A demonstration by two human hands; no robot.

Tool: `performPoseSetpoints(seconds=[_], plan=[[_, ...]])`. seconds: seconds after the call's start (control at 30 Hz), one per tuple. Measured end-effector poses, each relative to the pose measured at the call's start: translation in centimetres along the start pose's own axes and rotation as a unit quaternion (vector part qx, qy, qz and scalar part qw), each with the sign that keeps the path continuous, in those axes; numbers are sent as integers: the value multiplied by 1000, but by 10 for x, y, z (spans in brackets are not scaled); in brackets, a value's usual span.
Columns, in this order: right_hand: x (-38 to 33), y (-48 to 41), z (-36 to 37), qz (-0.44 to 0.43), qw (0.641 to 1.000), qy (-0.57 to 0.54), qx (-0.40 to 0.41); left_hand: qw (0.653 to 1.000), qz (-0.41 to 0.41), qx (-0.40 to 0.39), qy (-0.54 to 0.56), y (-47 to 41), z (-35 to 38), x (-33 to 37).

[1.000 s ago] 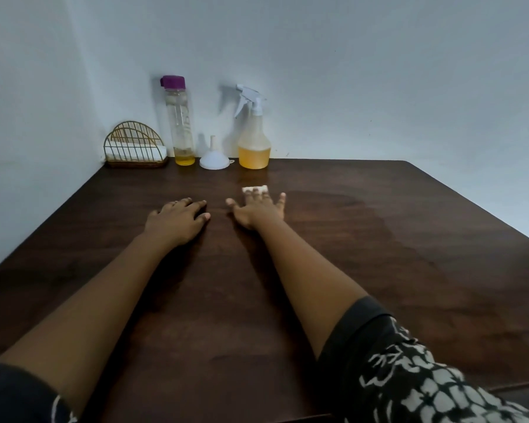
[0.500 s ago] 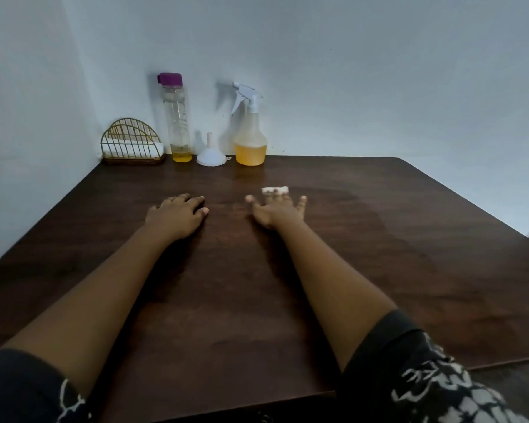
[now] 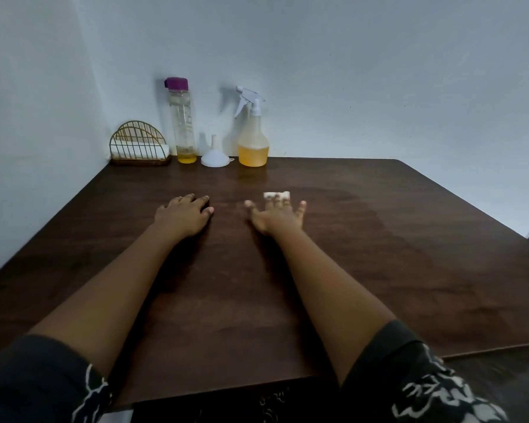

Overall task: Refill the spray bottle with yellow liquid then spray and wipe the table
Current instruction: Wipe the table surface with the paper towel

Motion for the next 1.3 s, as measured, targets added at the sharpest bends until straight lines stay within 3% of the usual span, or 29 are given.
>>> performPoseSetpoints(seconds=[0.13, 0.33, 0.43, 0.6, 0.67, 0.83, 0.93, 1.13, 1.3], plan=[[-30, 9, 15, -60, 998, -19, -21, 1000, 3, -5, 0, 0, 2, -2], [65, 11, -29, 34, 999, -15, 27, 1000, 7, -11, 2, 4, 1, 0], [60, 14, -28, 51, 998, -18, 20, 1000, 5, -18, 3, 11, 0, 1], [-21, 36, 18, -69, 998, 5, -4, 999, -2, -34, -11, 25, 4, -2], [-20, 40, 18, -84, 996, -1, -10, 999, 1, -45, -12, 29, 6, -3], [62, 41, -23, 8, 1000, -4, 26, 998, 16, -53, -6, 39, 3, -6], [71, 50, -26, 41, 999, -18, 14, 998, 27, -49, 4, 46, 4, -2], [-7, 84, 23, -80, 997, -6, -13, 999, 20, -43, 8, 53, 7, -6], [60, 85, -13, -15, 1000, -8, 21, 998, 22, -53, -5, 56, 7, -3]])
Point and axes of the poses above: each hand's wrist, its own y-axis away from the middle knuckle, its own z-axis out of the palm, x = y × z, the point moved 8 cm from there along -y, towards the middle knuckle, and after that the axes turned 15 degrees about -y, right-handed, at the moved point
